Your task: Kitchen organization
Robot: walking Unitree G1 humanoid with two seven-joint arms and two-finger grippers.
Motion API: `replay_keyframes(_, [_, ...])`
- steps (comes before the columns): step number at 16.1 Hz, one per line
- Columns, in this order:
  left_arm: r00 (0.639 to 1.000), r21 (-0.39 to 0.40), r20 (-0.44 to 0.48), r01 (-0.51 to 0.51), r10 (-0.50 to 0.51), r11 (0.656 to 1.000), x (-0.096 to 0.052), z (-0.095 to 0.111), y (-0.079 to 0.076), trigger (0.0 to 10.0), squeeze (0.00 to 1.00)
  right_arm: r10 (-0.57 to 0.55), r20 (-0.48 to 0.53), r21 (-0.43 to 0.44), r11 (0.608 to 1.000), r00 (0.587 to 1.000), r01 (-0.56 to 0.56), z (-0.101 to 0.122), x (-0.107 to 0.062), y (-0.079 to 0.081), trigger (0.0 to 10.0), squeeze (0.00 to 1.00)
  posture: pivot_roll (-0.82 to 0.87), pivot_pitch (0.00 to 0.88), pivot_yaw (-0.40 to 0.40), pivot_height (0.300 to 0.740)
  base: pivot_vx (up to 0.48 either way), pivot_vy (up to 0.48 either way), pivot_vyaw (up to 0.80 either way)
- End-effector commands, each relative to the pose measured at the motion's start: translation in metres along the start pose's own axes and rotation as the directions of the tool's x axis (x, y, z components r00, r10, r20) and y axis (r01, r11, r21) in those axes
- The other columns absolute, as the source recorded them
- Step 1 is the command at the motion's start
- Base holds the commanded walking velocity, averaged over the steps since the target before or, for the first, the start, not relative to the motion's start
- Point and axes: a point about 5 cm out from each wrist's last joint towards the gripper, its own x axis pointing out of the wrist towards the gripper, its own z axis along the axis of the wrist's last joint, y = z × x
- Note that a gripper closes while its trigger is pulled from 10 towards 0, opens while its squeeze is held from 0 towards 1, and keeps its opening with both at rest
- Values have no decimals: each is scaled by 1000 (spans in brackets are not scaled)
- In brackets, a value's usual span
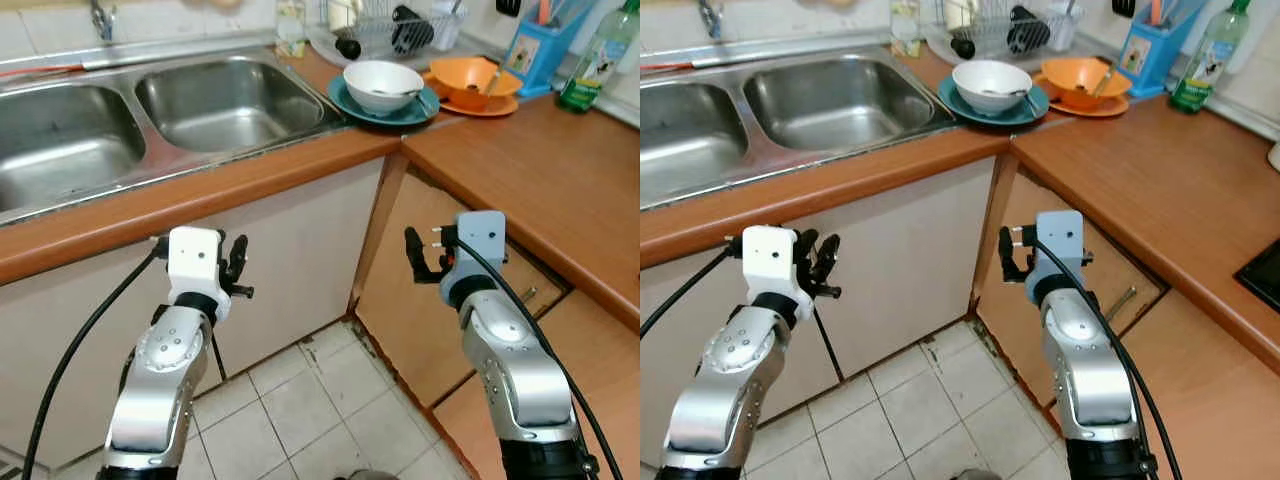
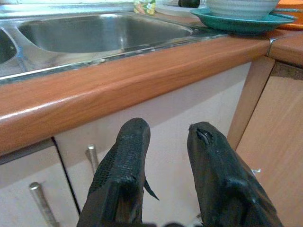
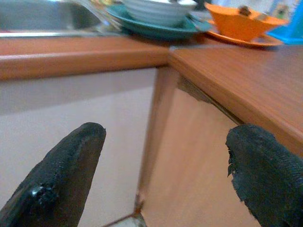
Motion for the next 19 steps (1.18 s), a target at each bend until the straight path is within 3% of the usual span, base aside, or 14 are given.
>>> replay_keyframes(1, [999,-2,33,15,-15,1000,0,7,-2,10000,0,-1,36,-18,1000,999,2,8,0,0,10000,1000,-161,0,-33,740,311,0,0])
replay_keyframes(4, [999,-15,36,18,-17,1000,2,8,-2,10000,0,-3,31,-29,1000,1000,4,8,0,0,10000,1000,-164,0,-32,740,314,0,0])
replay_keyframes(14, [999,-22,29,29,-28,999,2,8,-3,10000,0,-1,34,-45,999,999,2,6,-3,-2,10000,1000,-171,0,-27,740,310,0,-800])
replay_keyframes(19, [1000,-20,27,14,-14,1000,5,8,0,10000,0,-1,47,-48,999,999,3,9,-2,-2,10000,1000,-179,0,-22,740,302,0,0])
